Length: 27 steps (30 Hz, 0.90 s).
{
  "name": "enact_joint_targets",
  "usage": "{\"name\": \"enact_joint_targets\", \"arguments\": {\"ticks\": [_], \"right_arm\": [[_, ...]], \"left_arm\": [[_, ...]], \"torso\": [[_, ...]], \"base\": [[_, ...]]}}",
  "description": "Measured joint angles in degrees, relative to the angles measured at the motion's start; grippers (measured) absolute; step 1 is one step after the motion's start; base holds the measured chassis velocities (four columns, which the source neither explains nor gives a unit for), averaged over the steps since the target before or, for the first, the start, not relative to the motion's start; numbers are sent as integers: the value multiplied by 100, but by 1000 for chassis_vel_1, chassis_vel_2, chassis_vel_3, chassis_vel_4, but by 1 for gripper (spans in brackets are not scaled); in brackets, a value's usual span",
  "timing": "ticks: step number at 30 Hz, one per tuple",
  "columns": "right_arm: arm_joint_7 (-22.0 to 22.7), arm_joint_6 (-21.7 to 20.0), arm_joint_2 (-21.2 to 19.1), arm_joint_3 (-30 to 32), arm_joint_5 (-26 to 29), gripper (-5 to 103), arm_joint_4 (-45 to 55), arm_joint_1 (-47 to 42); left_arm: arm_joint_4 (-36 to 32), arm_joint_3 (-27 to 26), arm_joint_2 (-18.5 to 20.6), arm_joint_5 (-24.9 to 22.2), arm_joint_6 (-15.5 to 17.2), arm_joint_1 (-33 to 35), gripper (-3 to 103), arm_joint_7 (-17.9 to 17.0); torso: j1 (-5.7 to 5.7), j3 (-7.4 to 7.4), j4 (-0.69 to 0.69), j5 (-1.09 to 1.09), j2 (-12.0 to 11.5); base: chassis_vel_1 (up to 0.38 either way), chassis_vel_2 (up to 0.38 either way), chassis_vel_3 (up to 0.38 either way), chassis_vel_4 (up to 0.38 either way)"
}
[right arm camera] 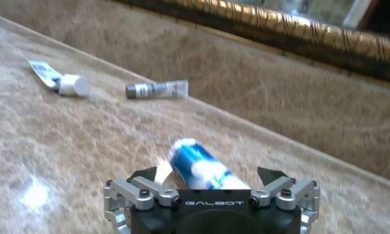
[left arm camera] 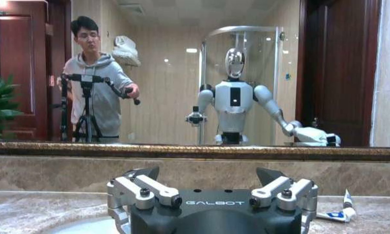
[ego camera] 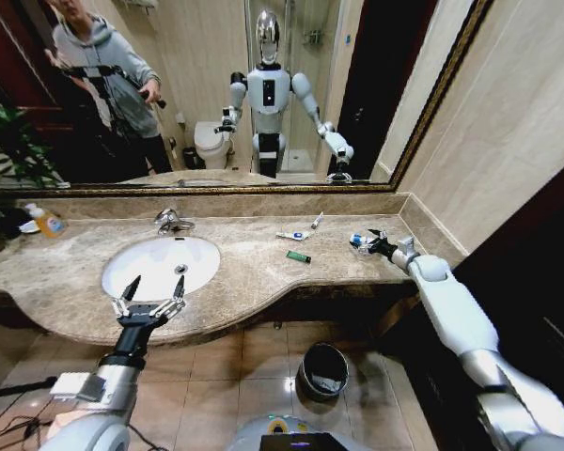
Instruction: Pick up the trash from the sink and place it in the trash bin.
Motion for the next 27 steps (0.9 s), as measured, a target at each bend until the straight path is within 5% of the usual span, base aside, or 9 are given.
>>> {"name": "enact_joint_targets", "arguments": {"ticks": [5, 27], "right_arm": [[-13, 10, -7, -17, 35, 98, -205, 98], [446, 32, -16, 60, 423, 35, 261, -291]], "left_arm": [[0, 0, 0, 0, 0, 0, 100, 0], [0, 0, 0, 0, 0, 0, 100, 0]], "torso": [[0, 0, 0, -1, 0], [0, 0, 0, 1, 1]], "base": [[0, 0, 0, 0], [0, 0, 0, 0]]}}
